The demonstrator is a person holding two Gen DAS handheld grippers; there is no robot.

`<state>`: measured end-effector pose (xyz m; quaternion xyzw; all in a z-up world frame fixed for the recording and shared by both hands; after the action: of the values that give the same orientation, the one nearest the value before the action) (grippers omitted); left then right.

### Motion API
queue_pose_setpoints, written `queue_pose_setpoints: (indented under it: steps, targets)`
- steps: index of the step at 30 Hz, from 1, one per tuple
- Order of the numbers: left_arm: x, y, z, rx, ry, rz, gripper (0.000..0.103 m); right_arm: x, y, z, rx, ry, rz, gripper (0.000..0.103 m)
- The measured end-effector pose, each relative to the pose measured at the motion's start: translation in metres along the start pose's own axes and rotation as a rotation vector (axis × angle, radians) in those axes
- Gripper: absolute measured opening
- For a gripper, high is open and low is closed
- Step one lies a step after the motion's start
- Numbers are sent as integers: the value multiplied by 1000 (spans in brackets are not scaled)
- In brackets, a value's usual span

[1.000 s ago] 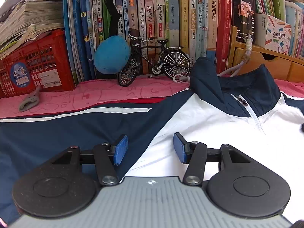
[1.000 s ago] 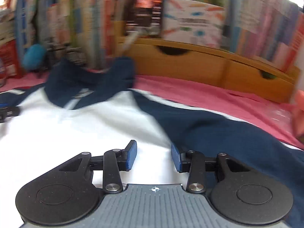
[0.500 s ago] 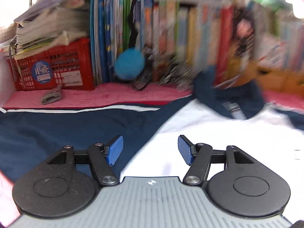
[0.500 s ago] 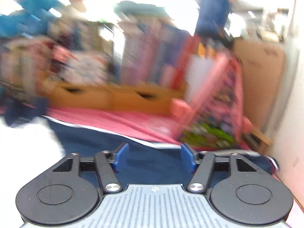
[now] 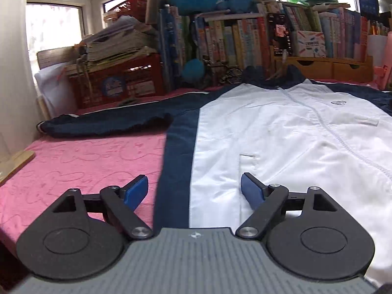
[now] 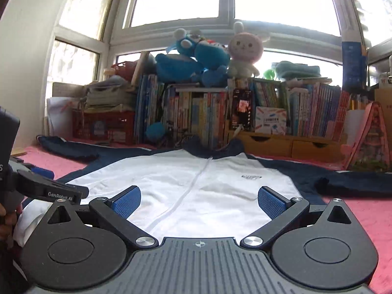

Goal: Fold clothes

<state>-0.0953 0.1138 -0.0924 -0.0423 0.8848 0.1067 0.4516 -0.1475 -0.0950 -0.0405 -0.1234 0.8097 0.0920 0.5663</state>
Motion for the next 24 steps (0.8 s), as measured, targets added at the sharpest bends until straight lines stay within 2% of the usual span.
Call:
queue_pose_setpoints:
  steps: [3, 4, 6, 11, 15, 17, 20, 21, 23, 24]
  targets:
    - [1, 0, -3, -21, -36, 3, 88, 23, 15, 14, 1, 28, -21, 102]
    - [1, -1, -4, -28, -42, 8, 89, 29, 13, 18, 33, 36, -52, 102]
    - [1, -4, -5, -34, -47, 14, 89, 39, 2, 16, 43, 12, -79, 102]
    - [3, -5, -3, 5, -34, -8, 97, 46, -23, 5, 65, 16, -108, 102]
    - [2, 5, -3, -54, -54, 59, 98, 39, -31, 0, 33, 54, -78, 102]
    - [2, 16, -2, -120, -67, 111, 98, 29, -33, -10, 24, 39, -78, 103]
    - [0, 41, 2, -196, -44, 123, 98, 19, -42, -23, -7, 28, -5, 103]
    - [-1, 52, 3, -228, -11, 105, 98, 17, -47, -26, -2, 26, 29, 103]
    - [-4, 65, -2, -264, 26, 45, 84, 20, -59, -24, 51, 49, 61, 103]
    - [-6, 72, -5, -281, 43, 14, 82, 23, -65, -22, 81, 63, 74, 103]
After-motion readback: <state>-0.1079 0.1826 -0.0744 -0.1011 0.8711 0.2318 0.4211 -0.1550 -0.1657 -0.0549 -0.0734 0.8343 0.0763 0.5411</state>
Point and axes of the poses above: each gripper's, at about its wrist camera, not at the fingertips, and z roughly the way its jaws point, y to its left, x to its underside, the point moved 10 cm from there along z, roughly the way its jaws point, and after that the axes turned 9 degrees about y, right-handed, at the moved point
